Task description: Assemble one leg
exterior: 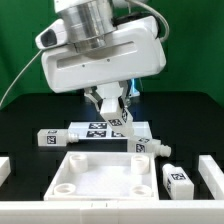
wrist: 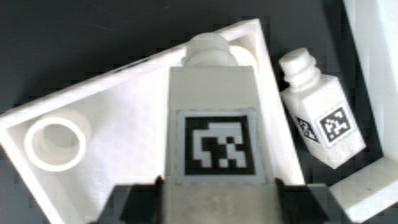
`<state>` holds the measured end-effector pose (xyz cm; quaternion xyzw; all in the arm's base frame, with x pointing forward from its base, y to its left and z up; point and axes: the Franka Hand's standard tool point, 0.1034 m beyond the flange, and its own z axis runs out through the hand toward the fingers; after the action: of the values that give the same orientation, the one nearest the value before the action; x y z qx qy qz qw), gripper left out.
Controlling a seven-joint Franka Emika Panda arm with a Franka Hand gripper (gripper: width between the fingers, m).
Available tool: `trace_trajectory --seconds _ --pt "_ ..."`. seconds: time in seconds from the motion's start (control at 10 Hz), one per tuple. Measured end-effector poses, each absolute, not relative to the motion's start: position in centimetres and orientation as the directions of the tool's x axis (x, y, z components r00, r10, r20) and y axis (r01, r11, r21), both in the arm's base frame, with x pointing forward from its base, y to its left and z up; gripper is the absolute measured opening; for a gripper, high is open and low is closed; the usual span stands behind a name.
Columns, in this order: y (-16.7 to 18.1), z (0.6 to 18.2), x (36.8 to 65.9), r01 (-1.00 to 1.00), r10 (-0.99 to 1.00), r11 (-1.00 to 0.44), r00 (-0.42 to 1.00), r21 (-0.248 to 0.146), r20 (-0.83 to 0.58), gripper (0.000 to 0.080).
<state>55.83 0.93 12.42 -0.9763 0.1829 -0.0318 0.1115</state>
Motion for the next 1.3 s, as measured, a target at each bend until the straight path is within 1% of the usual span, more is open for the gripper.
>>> trace_trajectory --seconds 0.1,0.3,0.5,0.8,0.9,1.0,1.1,1.3 --pt "0.7 12.5 56.6 -0.331 -0.362 -0.918 0.925 -0.217 0.117 0.0284" --pt "1.1 13.7 58.5 -0.238 -0.283 -0.957 0.897 -0.169 0.339 0.0284" --pt "1.7 14.1 59.7 -0.156 -0.198 -0.979 0.881 -0.131 0.430 0.0284" --pt "1.7 13.7 59.6 -0.159 -0.201 -0.978 0.883 -0.132 0.424 0.0284" --pt "1.8 13.7 59.7 -0.150 -0.191 -0.981 0.881 -0.126 0.433 0.0284" --pt "2.5 13.1 60.3 -0.097 -0.133 -0.990 0.869 -0.099 0.476 0.0284" --pt "3.4 12.5 61.2 -0.051 -0.084 -0.995 0.871 -0.082 0.484 0.0284" --pt "5.7 12.8 63.1 0.026 -0.009 -0.998 0.862 -0.062 0.507 0.0284"
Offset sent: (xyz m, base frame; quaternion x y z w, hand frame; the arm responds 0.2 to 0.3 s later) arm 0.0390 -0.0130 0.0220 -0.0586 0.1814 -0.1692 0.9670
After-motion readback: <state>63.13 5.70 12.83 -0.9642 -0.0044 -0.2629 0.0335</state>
